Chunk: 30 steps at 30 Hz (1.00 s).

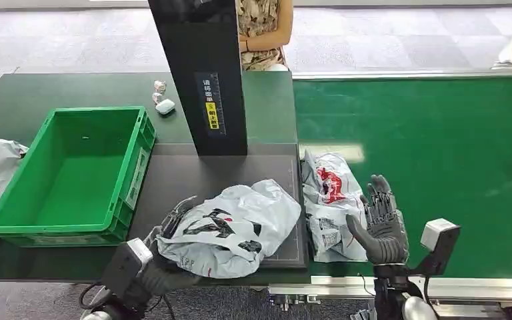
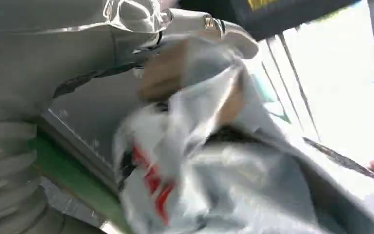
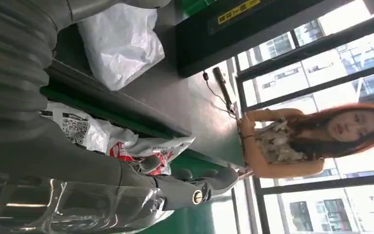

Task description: Moved the parcel from conveyor to table for the left to box.

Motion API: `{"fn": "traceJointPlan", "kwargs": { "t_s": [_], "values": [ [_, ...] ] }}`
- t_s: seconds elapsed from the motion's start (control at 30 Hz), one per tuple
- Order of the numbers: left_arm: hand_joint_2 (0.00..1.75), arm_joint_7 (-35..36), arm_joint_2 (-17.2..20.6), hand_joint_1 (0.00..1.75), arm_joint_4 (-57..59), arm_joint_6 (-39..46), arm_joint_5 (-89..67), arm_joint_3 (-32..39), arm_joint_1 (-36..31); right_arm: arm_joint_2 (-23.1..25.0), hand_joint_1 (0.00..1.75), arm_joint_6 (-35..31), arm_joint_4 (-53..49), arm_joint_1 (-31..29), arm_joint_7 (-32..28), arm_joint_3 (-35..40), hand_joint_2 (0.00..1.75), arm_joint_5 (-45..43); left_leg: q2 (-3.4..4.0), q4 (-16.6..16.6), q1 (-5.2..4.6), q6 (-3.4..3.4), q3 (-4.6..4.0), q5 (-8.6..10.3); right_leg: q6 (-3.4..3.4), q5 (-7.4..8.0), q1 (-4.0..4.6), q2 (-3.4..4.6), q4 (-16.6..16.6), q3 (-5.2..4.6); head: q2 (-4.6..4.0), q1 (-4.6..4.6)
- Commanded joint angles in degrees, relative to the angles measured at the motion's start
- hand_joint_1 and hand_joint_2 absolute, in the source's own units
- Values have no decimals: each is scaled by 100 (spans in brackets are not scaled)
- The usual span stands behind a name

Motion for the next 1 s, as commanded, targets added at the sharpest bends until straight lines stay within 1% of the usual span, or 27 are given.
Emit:
{"fn": "traceJointPlan", "kwargs": {
  "t_s": [0.03,0.13,0.2,0.23,0.3,0.37,0.4,0.43,0.47,0.5,0.6,0.63,0.7,0.73,0.83,0.87,1.0],
  "values": [
    [175,-11,463,0,1523,-185,134,-602,-1322,-43,0,-42,619,-342,17,145,175,-92,-17,-13,-1,0,16,8,1,3,-1,-16,-12,20,0,-2],
    [175,7,464,0,1677,-211,166,-664,-1529,-53,0,-49,614,-338,30,114,175,-115,-12,-14,1,0,21,6,0,3,1,-10,-13,23,0,0],
    [175,16,456,0,1757,-213,167,-715,-1619,-56,0,-50,611,-334,51,91,175,-150,-12,-33,1,2,44,11,1,10,1,-8,-33,46,0,0],
    [175,28,454,0,1824,-206,155,-768,-1701,-60,0,-45,596,-318,65,71,175,-176,-9,-15,0,-1,25,6,-1,4,0,-7,-14,26,0,0],
    [175,33,446,0,1924,-151,190,-836,-1811,-62,0,-36,581,-295,83,30,175,-210,-12,-22,-1,0,35,8,-1,5,-1,-9,-20,36,0,0],
    [175,17,421,0,1939,-125,221,-841,-1852,-68,0,-36,572,-279,87,5,175,-217,-16,-11,-1,-1,19,7,-2,3,-1,-14,-10,21,0,-2],
    [175,-22,423,0,1954,-76,257,-866,-1877,-36,0,-34,535,-256,96,-44,175,-236,-16,-16,-1,0,29,7,-1,3,-1,-13,-15,31,0,-2],
    [175,-48,411,16,1952,-33,276,-858,-1886,-21,0,-34,511,-243,96,-67,175,-236,-14,-12,-1,-1,23,5,-2,2,-1,-11,-11,25,0,0],
    [175,-48,411,16,1952,-33,276,-858,-1886,-21,0,-34,511,-243,96,-67,175,-236,-7,-9,0,-1,19,4,-2,3,0,-5,-9,19,0,0],
    [175,-51,406,175,1952,-22,282,-858,-1896,-15,0,-29,486,-229,105,-73,175,-238,-8,-17,0,0,32,5,-1,3,0,-5,-17,33,0,-2],
    [175,-72,411,175,1911,7,295,-877,-1914,25,0,-22,397,-181,181,-119,175,-231,-6,-6,0,-2,15,4,-3,2,0,-4,-5,13,0,0],
    [175,-80,409,175,1905,26,308,-877,-1919,40,0,-15,368,-157,210,-138,175,-216,-9,-14,-1,-1,27,5,-2,2,-1,-6,-13,27,0,0],
    [175,-81,406,175,1901,38,317,-875,-1927,44,0,-3,350,-140,234,-149,175,-202,-4,-8,-1,-2,16,4,-3,3,-1,-2,-6,14,0,-2],
    [175,-83,399,175,1896,61,327,-865,-1926,49,0,1,346,-131,244,-160,175,-199,-8,-15,0,-1,30,4,-2,2,0,-5,-15,29,0,0],
    [175,-82,394,175,1849,100,345,-837,-1897,68,0,17,311,-82,262,-199,175,-194,-5,-5,0,-2,12,4,-3,2,0,-4,-4,10,0,-2],
    [175,-82,394,175,1849,100,345,-837,-1897,68,0,17,311,-82,262,-199,175,-194,-7,-11,-1,-1,25,4,-2,2,-1,-4,-11,24,0,0],
    [175,-72,377,175,1800,166,349,-778,-1846,89,0,22,257,-40,275,-222,175,-184,-4,-8,0,-1,20,2,-2,1,0,-2,-7,18,0,0]
  ]
}}
